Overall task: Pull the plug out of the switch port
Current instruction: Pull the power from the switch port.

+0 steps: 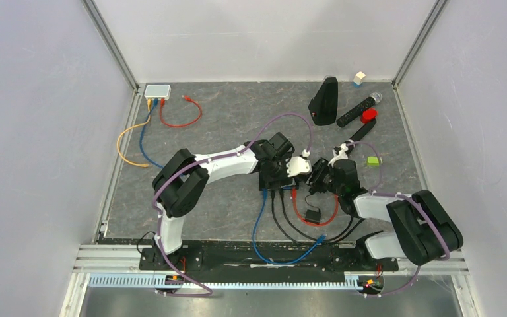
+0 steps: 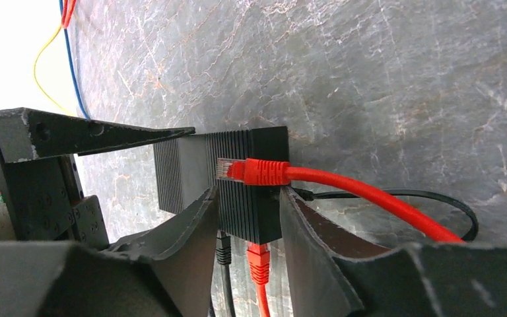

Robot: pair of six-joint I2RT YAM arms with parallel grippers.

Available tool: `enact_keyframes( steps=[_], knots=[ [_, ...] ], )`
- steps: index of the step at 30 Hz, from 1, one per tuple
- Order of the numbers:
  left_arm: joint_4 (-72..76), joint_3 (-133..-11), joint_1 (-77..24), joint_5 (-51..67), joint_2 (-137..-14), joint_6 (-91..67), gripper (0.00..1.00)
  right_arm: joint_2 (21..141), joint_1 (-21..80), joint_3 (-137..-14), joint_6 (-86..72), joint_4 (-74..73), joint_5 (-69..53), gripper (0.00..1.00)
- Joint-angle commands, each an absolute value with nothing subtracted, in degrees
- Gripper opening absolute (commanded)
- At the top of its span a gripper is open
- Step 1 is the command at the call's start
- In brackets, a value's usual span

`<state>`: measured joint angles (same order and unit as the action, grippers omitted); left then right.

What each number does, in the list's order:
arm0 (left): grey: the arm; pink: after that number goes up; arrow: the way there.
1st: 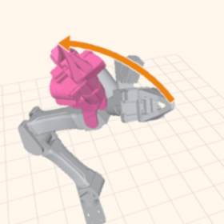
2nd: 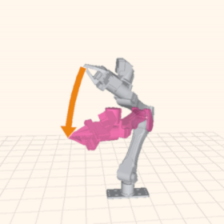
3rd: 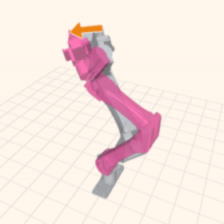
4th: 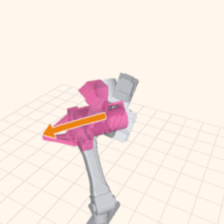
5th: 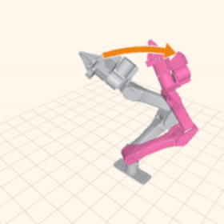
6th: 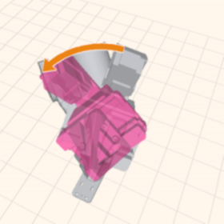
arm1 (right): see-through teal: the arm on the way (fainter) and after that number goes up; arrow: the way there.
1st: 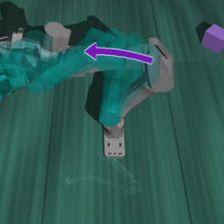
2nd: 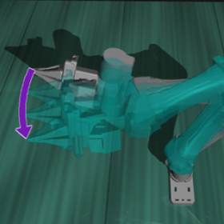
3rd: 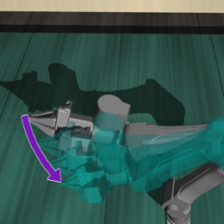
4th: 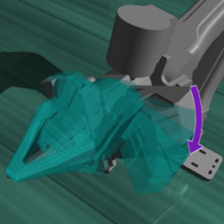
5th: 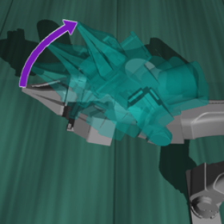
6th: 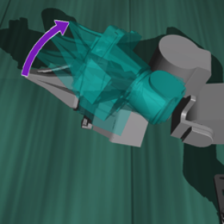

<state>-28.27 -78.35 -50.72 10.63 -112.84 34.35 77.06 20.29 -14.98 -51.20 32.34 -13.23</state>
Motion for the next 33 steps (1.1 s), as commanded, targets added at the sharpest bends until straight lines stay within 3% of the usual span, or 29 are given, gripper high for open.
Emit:
enact_keyframes(
  steps=[1,4,15,20,33],
  knots=[
    [-29.6,-77.1,-50.9,12.4,-112.4,31.1,0.62,80.8,21.1,-17.3,-49.4,34.4,-10.7,0.4],
    [-29.6,-76.8,-50.8,12.3,-112.4,31.3,0.62,82.7,21.3,-19.9,-46.1,33.5,-9.1,0.32],
    [-29.6,-75.3,-50.9,11.6,-112.0,31.3,0.62,81.6,19.4,-21.0,-46.0,23.6,12.0,0.36],
    [-29.1,-75.5,-50.8,11.8,-111.7,30.8,0.62,78.9,18.2,-21.0,-45.7,18.9,8.9,0.39],
    [-30.1,-75.8,-50.6,10.4,-109.3,31.0,0.62,57.4,17.9,-18.2,-42.9,8.8,-8.5,0.45]
  ],
)
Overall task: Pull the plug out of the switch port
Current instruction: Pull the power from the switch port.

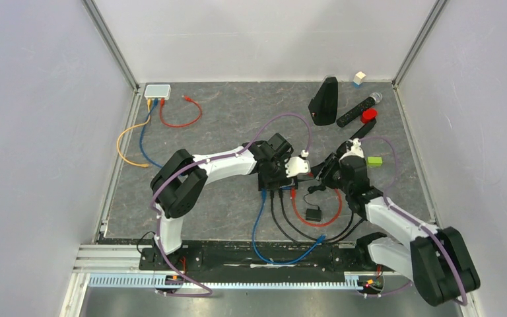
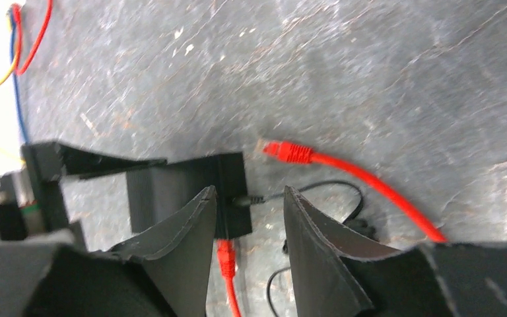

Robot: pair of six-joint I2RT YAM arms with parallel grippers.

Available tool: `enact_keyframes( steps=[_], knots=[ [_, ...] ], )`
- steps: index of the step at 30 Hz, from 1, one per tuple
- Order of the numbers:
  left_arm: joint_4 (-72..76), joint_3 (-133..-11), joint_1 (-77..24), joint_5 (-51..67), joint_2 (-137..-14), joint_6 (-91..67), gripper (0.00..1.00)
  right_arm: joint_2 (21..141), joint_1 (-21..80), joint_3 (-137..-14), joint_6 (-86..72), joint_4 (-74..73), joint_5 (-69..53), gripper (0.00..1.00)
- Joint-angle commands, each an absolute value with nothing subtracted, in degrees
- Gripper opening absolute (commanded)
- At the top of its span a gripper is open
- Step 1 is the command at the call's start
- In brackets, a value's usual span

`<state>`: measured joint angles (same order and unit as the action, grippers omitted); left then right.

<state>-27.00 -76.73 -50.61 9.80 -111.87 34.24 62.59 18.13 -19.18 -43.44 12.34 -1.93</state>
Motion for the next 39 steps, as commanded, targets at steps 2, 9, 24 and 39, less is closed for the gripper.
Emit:
enact_keyframes(
  steps=[2,9,24,39],
  knots=[
    [-30.6,-76.3,-50.5,10.3,-109.3,31.6,0.62,53.5,17.9,-18.6,-41.8,5.4,-6.1,0.48],
    [-33.0,-78.5,-50.3,10.9,-109.6,32.7,0.62,44.3,18.0,-20.5,-40.5,-1.0,-0.7,0.74],
    [-31.7,-77.3,-49.8,12.1,-110.2,29.8,0.62,55.7,17.7,-15.2,-62.0,11.3,-8.5,0.73],
    [-32.9,-78.4,-49.8,12.5,-111.4,27.8,0.62,66.8,27.3,-15.3,-79.4,22.5,0.3,0.54]
  ],
)
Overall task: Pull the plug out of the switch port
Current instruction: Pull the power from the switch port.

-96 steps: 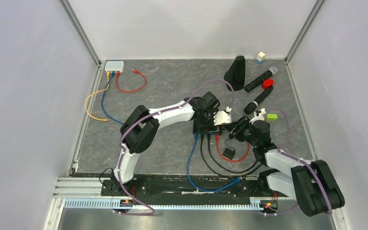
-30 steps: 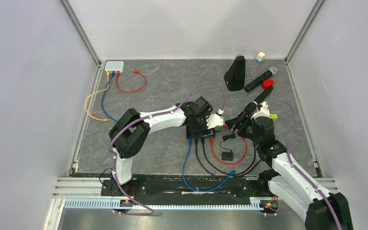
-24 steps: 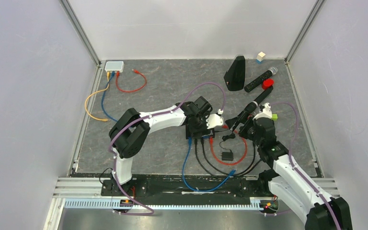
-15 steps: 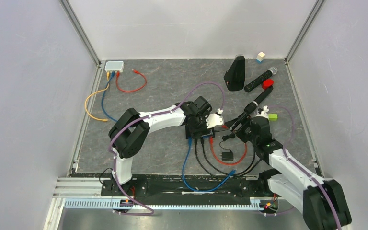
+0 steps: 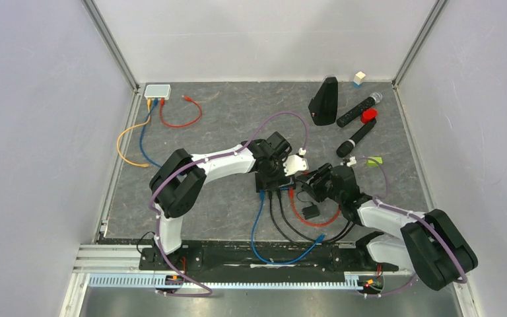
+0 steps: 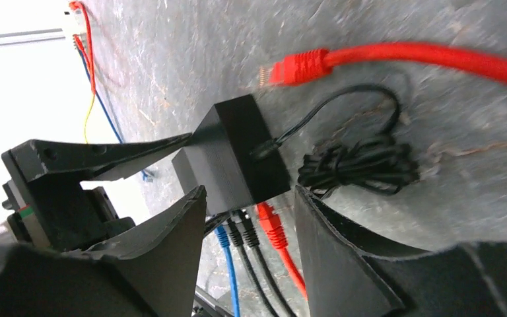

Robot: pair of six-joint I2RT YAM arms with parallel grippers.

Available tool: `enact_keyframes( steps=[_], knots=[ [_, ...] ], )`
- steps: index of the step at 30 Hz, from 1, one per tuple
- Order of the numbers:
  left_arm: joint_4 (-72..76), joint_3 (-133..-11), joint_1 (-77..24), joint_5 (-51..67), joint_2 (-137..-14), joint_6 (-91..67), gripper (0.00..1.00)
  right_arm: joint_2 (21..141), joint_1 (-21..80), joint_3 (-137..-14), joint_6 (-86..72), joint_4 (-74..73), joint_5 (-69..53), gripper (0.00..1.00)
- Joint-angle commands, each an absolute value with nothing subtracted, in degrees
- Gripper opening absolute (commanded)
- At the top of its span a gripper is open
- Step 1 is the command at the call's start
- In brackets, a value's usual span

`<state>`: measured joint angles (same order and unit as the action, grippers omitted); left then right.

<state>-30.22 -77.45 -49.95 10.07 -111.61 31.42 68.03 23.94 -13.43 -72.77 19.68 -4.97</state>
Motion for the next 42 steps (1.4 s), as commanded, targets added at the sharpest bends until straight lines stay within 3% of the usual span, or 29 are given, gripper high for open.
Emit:
enact_keyframes(
  steps=[1,6,9,18,32,37,42],
  knots=[
    [-32.9,-78.3,-49.8,12.6,-111.3,27.7,0.62,65.5,28.1,-15.9,-79.7,19.9,3.1,0.54],
    [-33.0,-77.9,-49.8,12.5,-111.1,27.4,0.62,55.3,30.1,-16.3,-80.8,10.0,15.4,0.53],
    [-32.7,-77.6,-49.8,12.2,-110.4,27.6,0.62,53.8,30.2,-15.7,-84.5,8.0,17.4,0.42],
    [-32.3,-77.2,-49.5,12.7,-110.3,28.1,0.62,63.4,30.1,-13.3,-93.4,19.4,12.0,0.33],
    [-30.0,-75.9,-49.3,14.0,-110.4,28.3,0.62,79.1,30.1,-16.1,-99.7,30.1,5.6,0.35],
    [-29.7,-75.5,-49.3,13.9,-110.4,28.4,0.62,83.8,30.3,-19.3,-100.7,27.5,4.4,0.36],
    [-29.6,-75.5,-49.3,13.8,-110.6,28.1,0.62,85.9,30.6,-16.9,-105.4,32.0,3.6,0.31]
  ],
)
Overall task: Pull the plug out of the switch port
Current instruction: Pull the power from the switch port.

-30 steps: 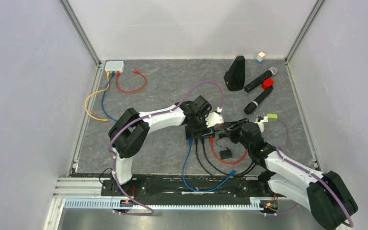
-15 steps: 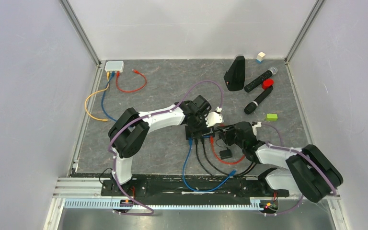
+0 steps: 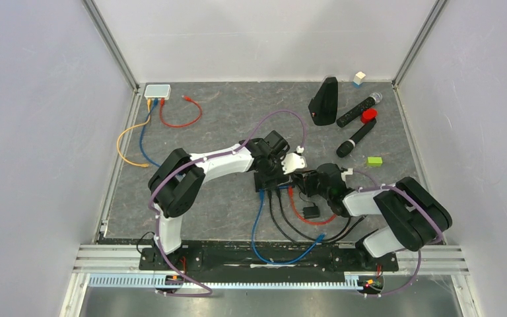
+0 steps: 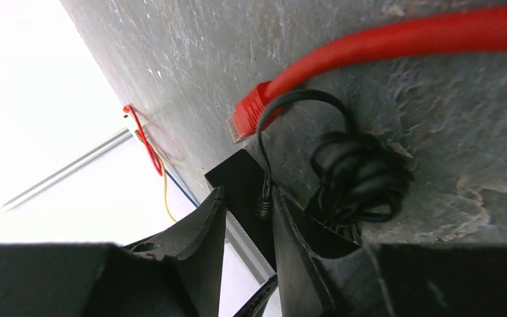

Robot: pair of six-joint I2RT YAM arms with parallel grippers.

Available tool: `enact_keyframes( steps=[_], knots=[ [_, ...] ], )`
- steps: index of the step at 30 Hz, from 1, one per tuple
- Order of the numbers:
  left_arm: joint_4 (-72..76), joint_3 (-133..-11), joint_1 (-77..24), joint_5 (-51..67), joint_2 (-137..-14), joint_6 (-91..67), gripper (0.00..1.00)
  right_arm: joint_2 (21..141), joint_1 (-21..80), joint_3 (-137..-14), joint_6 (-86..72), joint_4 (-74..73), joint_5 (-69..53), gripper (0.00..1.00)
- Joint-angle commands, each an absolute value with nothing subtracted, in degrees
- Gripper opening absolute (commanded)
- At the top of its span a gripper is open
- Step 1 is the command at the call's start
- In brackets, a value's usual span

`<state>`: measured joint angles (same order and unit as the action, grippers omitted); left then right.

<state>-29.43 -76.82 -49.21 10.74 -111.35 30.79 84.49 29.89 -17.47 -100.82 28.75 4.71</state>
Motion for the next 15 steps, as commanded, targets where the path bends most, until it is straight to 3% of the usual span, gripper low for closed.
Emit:
enact_keyframes(
  steps=[1,7,15],
  knots=[
    [-29.6,-75.5,-49.3,13.7,-110.6,28.1,0.62,85.6,30.6,-16.1,-106.0,32.5,4.1,0.31],
    [-29.5,-75.9,-49.3,13.9,-110.9,27.9,0.62,85.1,31.0,-14.2,-107.5,33.6,5.4,0.33],
    [-29.7,-75.5,-49.3,13.8,-110.4,27.5,0.62,86.7,31.6,-14.6,-110.6,34.8,6.0,0.16]
  ],
)
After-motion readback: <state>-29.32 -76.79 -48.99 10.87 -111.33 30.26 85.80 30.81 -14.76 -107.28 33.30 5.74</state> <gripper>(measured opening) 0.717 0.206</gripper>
